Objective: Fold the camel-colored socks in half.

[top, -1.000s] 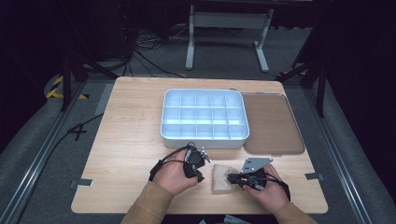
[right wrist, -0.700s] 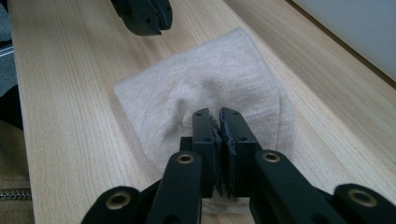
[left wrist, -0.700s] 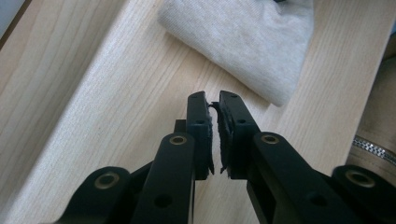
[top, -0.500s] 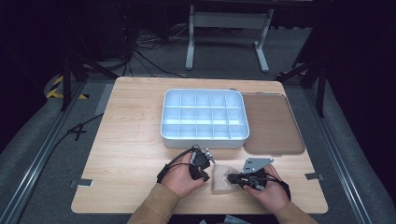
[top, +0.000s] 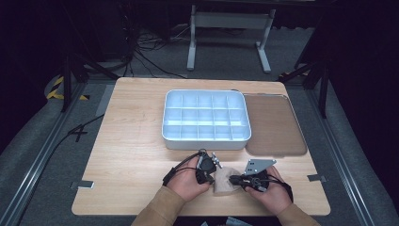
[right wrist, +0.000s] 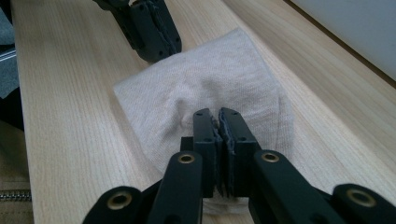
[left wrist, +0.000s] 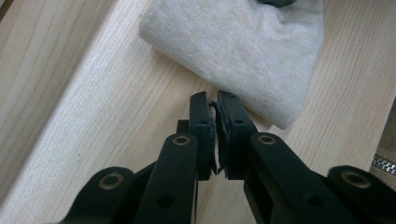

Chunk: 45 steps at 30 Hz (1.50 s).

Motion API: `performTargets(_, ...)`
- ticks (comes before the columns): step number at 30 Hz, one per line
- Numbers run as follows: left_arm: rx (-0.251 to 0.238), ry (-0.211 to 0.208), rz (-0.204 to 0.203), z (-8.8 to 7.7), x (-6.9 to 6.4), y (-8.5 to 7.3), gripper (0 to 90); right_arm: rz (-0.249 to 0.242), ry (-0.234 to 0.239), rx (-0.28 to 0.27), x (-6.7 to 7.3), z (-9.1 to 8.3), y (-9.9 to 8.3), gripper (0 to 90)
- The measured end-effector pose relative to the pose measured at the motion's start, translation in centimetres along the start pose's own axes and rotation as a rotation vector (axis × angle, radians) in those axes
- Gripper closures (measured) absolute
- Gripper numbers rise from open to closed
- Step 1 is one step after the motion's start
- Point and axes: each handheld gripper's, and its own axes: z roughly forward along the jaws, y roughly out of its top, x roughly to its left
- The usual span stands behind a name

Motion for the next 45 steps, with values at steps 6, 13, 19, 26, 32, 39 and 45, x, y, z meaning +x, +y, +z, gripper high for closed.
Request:
performTargets(6, 0.001, 0.006, 0.025, 0.2, -0.2, 0.3, 87.1, 0.000, -0.001, -0.007, 0.0, 0.0, -0.1, 85.3)
performTargets(13, -0.010, 0.014, 0.047, 0.3, -0.2, 0.5, 87.4, 0.002, -0.004, -0.016, 0.1, 0.0, -0.2, 85.3)
performTargets(19, -0.045, 0.006, 0.063, 0.0, -0.6, 0.8, 88.9, 0.004, -0.007, -0.022, 0.1, 0.0, -0.3, 85.3)
performTargets(26, -0.102, 0.025, 0.121, -0.7, -1.3, 1.4, 89.0, 0.003, -0.010, -0.023, 0.1, 0.0, -0.3, 85.3)
performTargets(32, -0.147, 0.034, 0.173, -0.5, -2.1, 2.1, 88.4, 0.002, -0.014, -0.024, 0.2, 0.0, -0.3, 85.4)
performTargets(39, -0.146, 0.042, 0.200, -0.3, -2.6, 2.5, 87.7, 0.002, -0.015, -0.023, 0.3, 0.0, -0.4, 85.3)
performTargets(45, -0.137, 0.028, 0.180, -0.2, -2.5, 2.5, 87.1, -0.020, -0.032, -0.020, 0.6, 0.0, -0.3, 84.9)
